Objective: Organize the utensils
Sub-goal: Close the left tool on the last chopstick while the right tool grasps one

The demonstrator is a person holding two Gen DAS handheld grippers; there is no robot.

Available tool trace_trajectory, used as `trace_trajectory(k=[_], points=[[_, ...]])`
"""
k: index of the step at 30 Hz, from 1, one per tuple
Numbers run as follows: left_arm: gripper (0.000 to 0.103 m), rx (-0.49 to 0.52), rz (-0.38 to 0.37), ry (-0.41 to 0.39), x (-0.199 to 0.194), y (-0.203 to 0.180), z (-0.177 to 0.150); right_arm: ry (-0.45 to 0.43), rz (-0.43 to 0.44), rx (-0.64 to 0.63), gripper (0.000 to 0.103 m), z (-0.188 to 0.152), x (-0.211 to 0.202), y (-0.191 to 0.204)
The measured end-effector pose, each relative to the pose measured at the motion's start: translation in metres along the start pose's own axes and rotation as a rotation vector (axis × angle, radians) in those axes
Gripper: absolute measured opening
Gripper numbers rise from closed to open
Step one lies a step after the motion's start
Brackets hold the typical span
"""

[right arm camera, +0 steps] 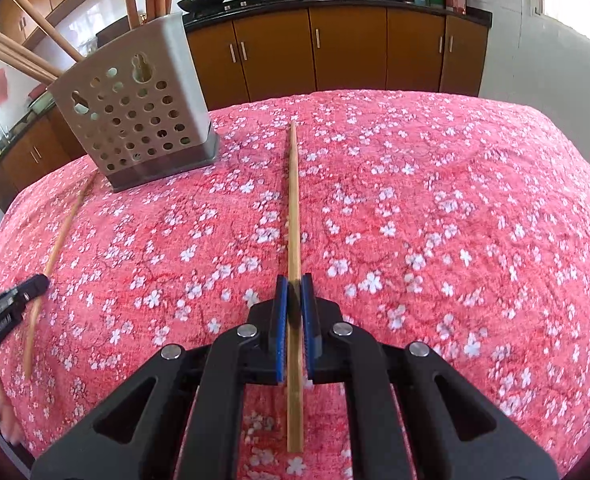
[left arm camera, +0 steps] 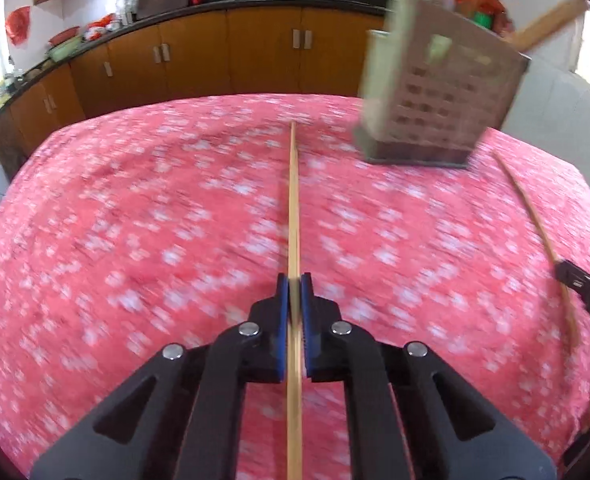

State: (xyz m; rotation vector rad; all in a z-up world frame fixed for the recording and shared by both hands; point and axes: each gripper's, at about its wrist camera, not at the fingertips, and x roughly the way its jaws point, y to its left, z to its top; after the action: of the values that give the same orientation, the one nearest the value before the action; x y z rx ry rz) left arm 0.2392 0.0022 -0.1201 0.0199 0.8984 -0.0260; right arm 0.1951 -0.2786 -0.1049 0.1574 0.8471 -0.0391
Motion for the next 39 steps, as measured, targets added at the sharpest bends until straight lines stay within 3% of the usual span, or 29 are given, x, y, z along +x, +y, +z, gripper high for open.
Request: trace_trajectory(k=[4,10,39], points=[[0.009,-0.043,0.069,-0.002,0.013,0.037,0.016,-0.02,-0.044,-0.04,0.008,0.006,0.008,0.002],[0.013,-0.056,0.077,-0.011,0.018,0.064,0.025,-0.01,-0.074,-0.052,0.008,0.021,0.024,-0.003],[0.013,-0.078,0.053,-0.013,0.017,0.073,0.027,-0.004,-0.054,-0.029,0.008,0.033,0.036,-0.01]])
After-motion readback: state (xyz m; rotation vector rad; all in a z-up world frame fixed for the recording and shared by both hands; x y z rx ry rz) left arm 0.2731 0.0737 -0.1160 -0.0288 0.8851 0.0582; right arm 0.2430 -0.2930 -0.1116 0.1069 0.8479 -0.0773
